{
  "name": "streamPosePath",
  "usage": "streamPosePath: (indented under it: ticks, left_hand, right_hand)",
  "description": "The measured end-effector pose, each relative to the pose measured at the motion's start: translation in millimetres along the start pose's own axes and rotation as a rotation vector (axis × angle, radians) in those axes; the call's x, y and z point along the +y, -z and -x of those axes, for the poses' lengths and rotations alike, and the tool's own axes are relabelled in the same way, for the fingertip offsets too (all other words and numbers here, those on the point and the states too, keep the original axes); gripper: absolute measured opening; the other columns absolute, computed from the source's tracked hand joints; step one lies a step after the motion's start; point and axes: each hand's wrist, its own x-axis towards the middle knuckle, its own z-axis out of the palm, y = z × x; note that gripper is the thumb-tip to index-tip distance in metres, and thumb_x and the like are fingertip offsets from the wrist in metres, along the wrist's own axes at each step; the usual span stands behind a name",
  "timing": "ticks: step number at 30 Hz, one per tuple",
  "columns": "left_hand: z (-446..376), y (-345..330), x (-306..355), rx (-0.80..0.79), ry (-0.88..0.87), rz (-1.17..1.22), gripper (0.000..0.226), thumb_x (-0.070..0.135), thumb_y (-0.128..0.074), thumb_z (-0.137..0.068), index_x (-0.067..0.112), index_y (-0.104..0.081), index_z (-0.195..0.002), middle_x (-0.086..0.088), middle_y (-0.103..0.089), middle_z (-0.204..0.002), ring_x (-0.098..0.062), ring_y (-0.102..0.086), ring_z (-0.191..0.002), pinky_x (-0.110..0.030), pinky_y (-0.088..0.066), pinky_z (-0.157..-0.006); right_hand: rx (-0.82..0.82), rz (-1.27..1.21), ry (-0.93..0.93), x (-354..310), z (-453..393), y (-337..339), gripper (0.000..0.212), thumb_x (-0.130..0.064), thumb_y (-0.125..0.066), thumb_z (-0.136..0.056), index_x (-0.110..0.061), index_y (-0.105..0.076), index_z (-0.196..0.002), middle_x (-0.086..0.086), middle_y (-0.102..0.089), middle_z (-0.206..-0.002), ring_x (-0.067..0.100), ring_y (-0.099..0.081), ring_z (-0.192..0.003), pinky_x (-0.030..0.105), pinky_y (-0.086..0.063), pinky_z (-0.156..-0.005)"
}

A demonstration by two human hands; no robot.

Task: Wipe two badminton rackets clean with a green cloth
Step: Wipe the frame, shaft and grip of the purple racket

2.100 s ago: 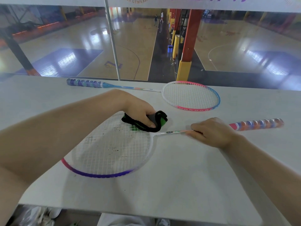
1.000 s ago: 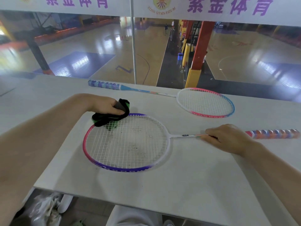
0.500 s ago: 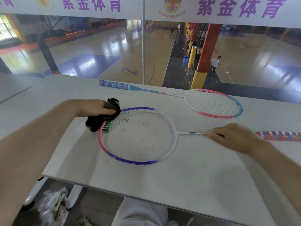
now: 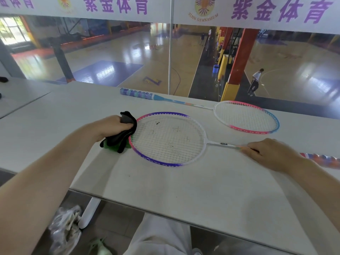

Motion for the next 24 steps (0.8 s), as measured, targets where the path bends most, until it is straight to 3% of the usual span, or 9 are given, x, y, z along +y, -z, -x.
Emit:
streamPosePath:
  ticks: [8,12,19,24]
  left_hand:
    - [10.2,-30.8,-0.6,0.261,0.044,0.441,0.021,0.034,-0.056,-0.095,0.016,-0.064,-0.086,-0.011,-0.069,-0.097,-0.028,-0.065,-0.09,-0.041,-0.051,-0.091]
    - [14.4,-46.4,2.3,0.414,0.089,0.564,0.026,0.039,-0.055,-0.091,0.015,-0.064,-0.084,-0.008,-0.064,-0.084,-0.025,-0.061,-0.074,-0.033,-0.046,-0.07]
    - [16.4,-69.7,17.7,0.496,0.088,0.776,0.025,0.037,-0.052,-0.091,0.015,-0.062,-0.091,-0.003,-0.055,-0.077,-0.02,-0.053,-0.07,-0.029,-0.038,-0.061]
    - [18.3,-94.9,29.0,0.419,0.096,0.879,0.024,0.041,-0.054,-0.088,0.019,-0.059,-0.082,0.0,-0.056,-0.073,-0.022,-0.055,-0.07,-0.033,-0.039,-0.065]
  right_hand:
    - [0.034,-0.003,-0.052,-11.8,16.8,-1.3,0.048,-0.065,-0.024,-0.089,-0.034,-0.055,-0.069,-0.011,-0.059,-0.064,0.006,-0.056,-0.063,0.024,-0.041,-0.057]
    - [0.052,0.03,-0.078,-18.4,22.1,0.3,0.05,-0.062,-0.027,-0.094,-0.031,-0.055,-0.069,-0.01,-0.058,-0.064,0.007,-0.056,-0.064,0.025,-0.043,-0.058]
    - [0.089,-0.034,-0.134,-37.6,16.5,4.2,0.061,-0.065,-0.025,-0.094,-0.021,-0.053,-0.061,-0.005,-0.057,-0.058,0.013,-0.056,-0.059,0.03,-0.046,-0.059]
    - [0.149,-0.02,-0.141,-51.6,13.6,5.5,0.063,-0.064,-0.019,-0.093,-0.022,-0.052,-0.061,-0.005,-0.056,-0.057,0.013,-0.055,-0.058,0.031,-0.047,-0.06]
